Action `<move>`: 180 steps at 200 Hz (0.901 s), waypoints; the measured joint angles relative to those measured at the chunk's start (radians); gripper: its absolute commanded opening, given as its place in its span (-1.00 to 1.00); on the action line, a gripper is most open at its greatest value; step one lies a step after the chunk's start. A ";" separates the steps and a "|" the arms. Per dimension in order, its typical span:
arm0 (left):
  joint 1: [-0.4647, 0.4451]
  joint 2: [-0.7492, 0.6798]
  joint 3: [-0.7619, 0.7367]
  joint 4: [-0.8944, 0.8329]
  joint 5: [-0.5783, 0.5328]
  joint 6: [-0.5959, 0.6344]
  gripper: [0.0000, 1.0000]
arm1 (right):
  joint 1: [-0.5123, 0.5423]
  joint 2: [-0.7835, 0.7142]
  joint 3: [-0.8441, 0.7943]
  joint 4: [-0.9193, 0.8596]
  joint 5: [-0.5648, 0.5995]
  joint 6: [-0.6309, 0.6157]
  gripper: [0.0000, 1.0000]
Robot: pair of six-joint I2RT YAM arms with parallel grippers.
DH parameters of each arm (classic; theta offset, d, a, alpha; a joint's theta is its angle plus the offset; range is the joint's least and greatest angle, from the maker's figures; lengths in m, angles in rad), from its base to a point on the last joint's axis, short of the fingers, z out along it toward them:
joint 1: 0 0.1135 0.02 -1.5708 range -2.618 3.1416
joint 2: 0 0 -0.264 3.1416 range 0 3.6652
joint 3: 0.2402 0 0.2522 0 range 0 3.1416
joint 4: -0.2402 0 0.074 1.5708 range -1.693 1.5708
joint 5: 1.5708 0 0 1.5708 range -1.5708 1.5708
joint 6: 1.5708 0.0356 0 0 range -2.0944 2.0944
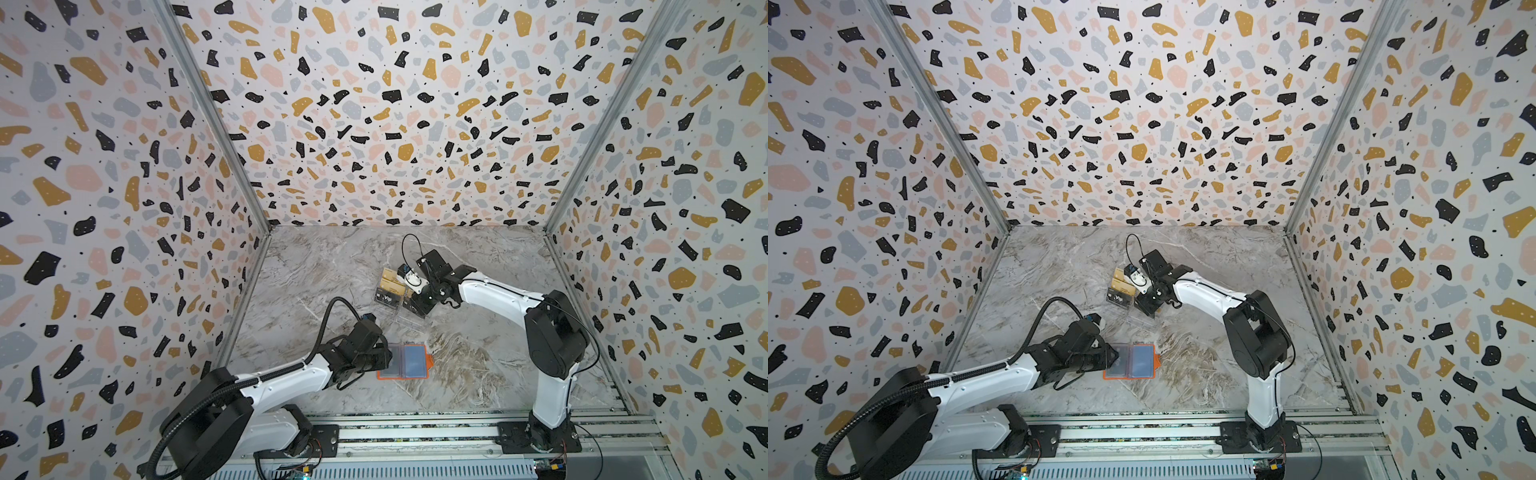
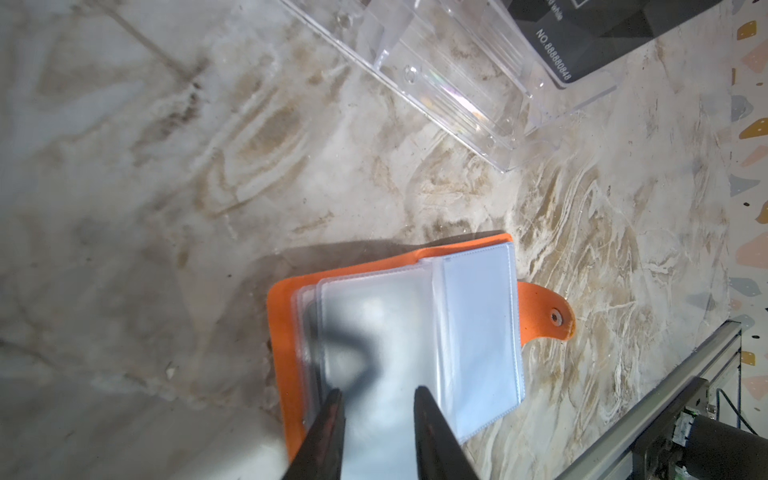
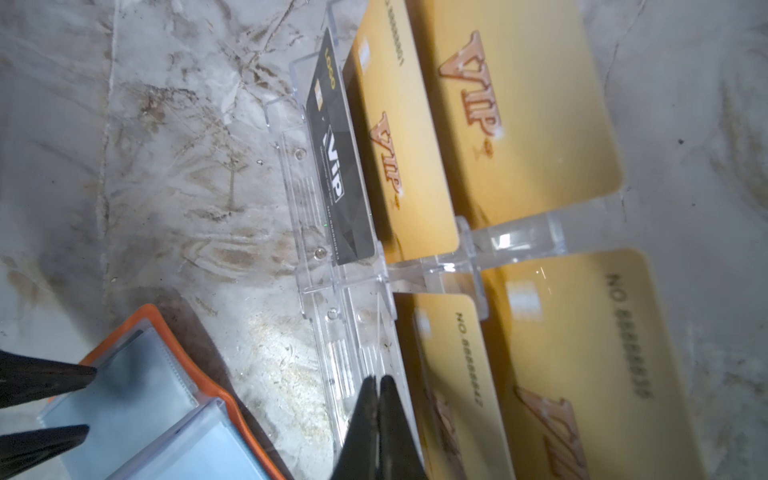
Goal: Put the credit cards into the card holder
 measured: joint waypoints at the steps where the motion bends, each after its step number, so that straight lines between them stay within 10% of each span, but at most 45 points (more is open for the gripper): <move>1: 0.000 0.000 0.001 -0.001 0.000 0.000 -0.37 | 0.000 0.000 0.001 0.000 0.000 0.000 -1.00; 82: 0.000 -0.082 0.018 -0.049 -0.051 -0.002 -0.44 | 0.000 -0.181 -0.015 0.007 -0.082 0.098 -1.00; 180: -0.002 -0.120 0.052 -0.065 -0.113 0.018 -0.56 | 0.013 -0.419 -0.689 0.514 -0.425 0.668 -1.00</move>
